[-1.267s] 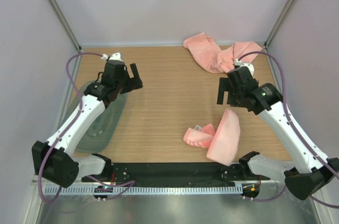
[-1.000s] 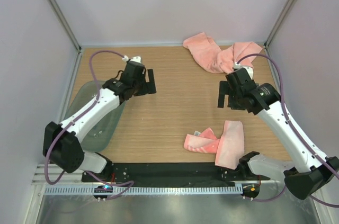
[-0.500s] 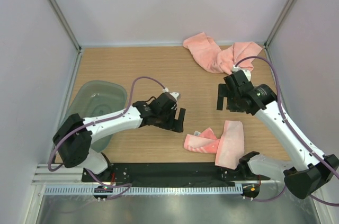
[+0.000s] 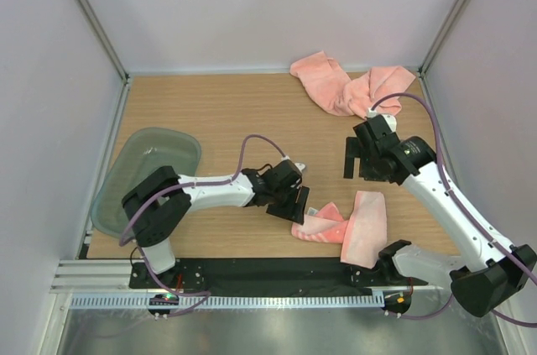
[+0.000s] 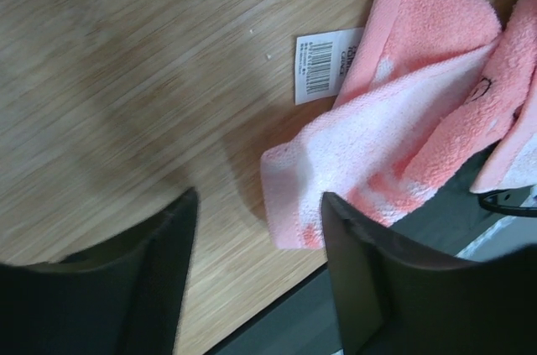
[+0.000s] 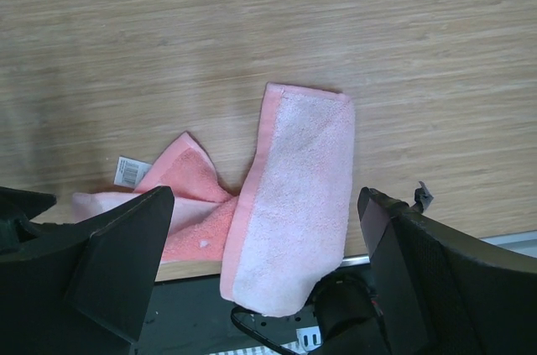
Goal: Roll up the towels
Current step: Flatten the towel
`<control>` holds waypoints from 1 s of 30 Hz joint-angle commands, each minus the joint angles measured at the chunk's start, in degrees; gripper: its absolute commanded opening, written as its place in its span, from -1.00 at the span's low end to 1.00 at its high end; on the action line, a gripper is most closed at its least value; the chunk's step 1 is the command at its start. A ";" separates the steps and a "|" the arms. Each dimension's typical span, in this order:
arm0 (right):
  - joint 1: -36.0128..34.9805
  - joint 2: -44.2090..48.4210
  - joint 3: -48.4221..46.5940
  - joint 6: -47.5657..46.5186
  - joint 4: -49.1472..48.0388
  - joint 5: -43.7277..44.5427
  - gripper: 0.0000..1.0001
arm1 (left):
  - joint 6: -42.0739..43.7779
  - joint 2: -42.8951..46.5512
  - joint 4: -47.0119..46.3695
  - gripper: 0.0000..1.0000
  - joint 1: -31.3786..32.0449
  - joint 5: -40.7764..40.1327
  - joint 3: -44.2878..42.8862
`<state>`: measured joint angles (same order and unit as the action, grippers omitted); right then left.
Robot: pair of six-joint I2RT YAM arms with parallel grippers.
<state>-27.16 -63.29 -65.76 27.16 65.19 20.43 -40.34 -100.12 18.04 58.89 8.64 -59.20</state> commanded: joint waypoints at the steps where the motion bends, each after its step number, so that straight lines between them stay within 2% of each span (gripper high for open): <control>1: -0.09 1.85 0.28 -0.09 -0.59 1.28 1.00 | -0.71 -0.43 -3.80 0.07 0.43 2.43 -2.67; 3: -0.18 1.68 0.54 -0.09 -0.76 1.37 0.99 | -0.80 -0.78 -4.33 -0.14 0.52 2.87 -3.11; 4: -0.09 1.59 0.72 -0.09 -0.85 1.28 1.00 | -0.88 -0.78 -4.51 -0.34 0.52 3.04 -3.20; 6: -0.18 1.41 1.16 0.00 -1.11 1.11 0.99 | -0.97 -0.52 -5.03 -0.47 0.52 3.31 -3.46; 9: -0.18 1.24 1.07 0.00 -1.47 1.02 0.99 | -1.06 -0.08 -5.91 -0.55 0.52 4.27 -3.73; 13: -0.18 0.80 1.42 0.00 -1.64 0.76 0.99 | -1.24 1.23 -6.44 -0.99 0.52 4.63 -3.91; 16: -0.09 0.10 1.51 0.09 -1.91 0.32 0.99 | -1.06 3.60 -5.39 -0.99 0.35 2.79 -4.17; 21: -0.18 -1.14 1.77 0.61 -2.69 -0.82 0.99 | 0.61 9.31 1.27 -0.99 -2.11 -4.68 -4.70; 26: -0.09 -3.85 2.04 0.97 -3.40 -2.67 1.00 | 4.56 20.01 13.12 -1.00 -6.94 -13.02 -7.85; 30: -0.18 -6.67 2.74 0.79 -5.86 -5.83 0.99 | 7.46 27.50 17.55 -1.00 -9.23 -18.57 -9.71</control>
<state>-27.16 -68.12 -63.81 27.42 62.74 17.78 -36.69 -78.52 29.12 50.70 -3.03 -66.30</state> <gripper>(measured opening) 0.996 0.006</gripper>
